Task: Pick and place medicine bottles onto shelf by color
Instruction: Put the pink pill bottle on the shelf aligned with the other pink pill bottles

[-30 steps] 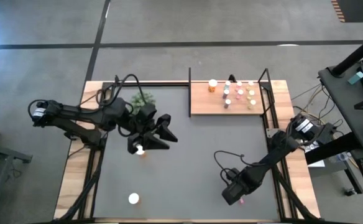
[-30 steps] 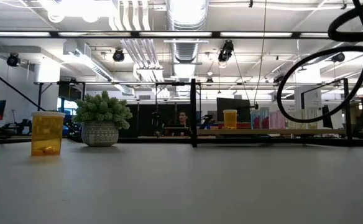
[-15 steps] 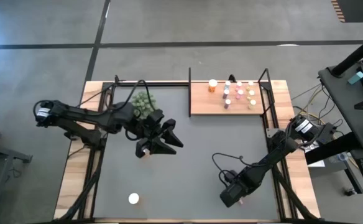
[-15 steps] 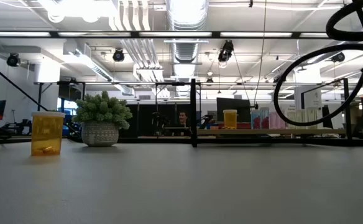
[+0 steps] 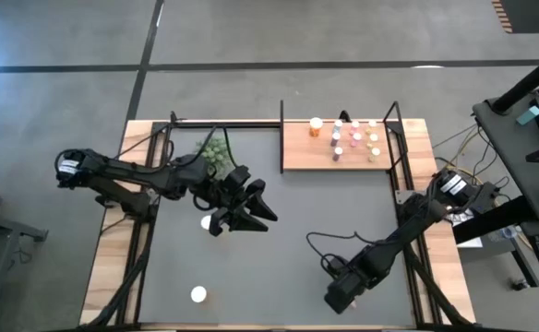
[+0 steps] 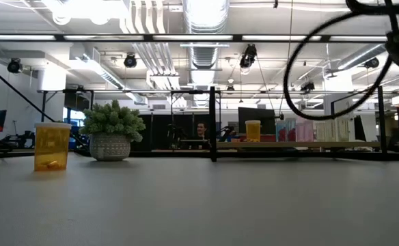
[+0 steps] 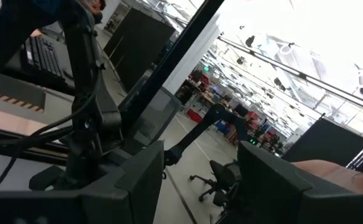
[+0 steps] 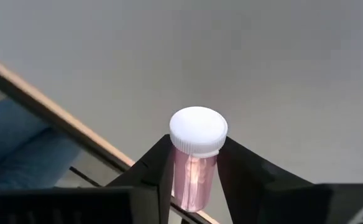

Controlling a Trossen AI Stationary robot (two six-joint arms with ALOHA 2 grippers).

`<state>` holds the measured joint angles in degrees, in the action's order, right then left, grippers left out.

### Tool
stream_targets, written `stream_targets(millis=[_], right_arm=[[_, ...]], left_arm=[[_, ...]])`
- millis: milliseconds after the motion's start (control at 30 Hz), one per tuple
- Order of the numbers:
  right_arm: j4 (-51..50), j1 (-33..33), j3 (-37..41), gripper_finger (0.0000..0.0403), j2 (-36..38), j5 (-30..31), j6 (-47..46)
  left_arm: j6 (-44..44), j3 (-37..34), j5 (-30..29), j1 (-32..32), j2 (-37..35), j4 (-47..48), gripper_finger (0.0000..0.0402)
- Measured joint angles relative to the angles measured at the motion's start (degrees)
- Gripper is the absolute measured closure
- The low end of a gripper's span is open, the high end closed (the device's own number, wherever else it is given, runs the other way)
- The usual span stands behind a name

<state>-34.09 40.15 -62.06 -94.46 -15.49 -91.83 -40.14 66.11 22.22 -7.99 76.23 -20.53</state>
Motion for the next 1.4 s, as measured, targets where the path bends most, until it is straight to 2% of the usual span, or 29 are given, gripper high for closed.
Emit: stream_targets(millis=[133, 300, 467, 667, 800, 933, 1033, 1233, 1400], right_arm=[[-1.8, -0.9, -1.7, 0.0299, 1.4, 3.1, 3.2], [-13.3, -3.1, -5.8, 0.03, 4.8, 12.9, 8.4], [-22.8, -7.0, -11.1, 0.0299, 9.4, 28.3, 15.2], [-22.3, -12.2, -17.9, 0.03, 14.4, 50.8, 26.0], [-22.3, -14.7, -22.8, 0.0299, 16.8, 59.3, 33.8], [-20.1, -16.8, -26.2, 0.0299, 18.6, 67.2, 39.2], [-13.8, -18.8, -26.8, 0.0298, 19.6, 68.7, 45.7], [2.7, -22.6, -26.8, 0.0298, 20.0, 67.4, 63.0], [10.7, -25.8, -26.8, 0.0298, 20.1, 61.5, 70.6]], left_arm=[[1.4, 0.0, 0.0, 0.0, 0.0, 0.1, 0.0211], [4.6, 0.1, -0.1, 0.0, 1.0, 0.3, 0.0211], [4.5, 0.3, -2.0, 0.0, 3.4, 0.6, 0.0211], [2.9, 0.3, -6.0, 1.5, 4.4, 0.6, 0.0211], [4.2, 0.5, -6.1, 3.8, 3.5, 0.4, 0.0211], [11.7, 0.4, -6.3, 5.6, 2.9, 0.2, 0.0211], [18.7, 0.3, -8.8, 5.8, 3.2, 0.0, 0.0211], [29.3, 0.3, -18.5, 5.8, 3.3, -0.1, 0.0211], [34.0, 1.3, -22.5, 6.3, 3.3, -0.3, 0.0211]])
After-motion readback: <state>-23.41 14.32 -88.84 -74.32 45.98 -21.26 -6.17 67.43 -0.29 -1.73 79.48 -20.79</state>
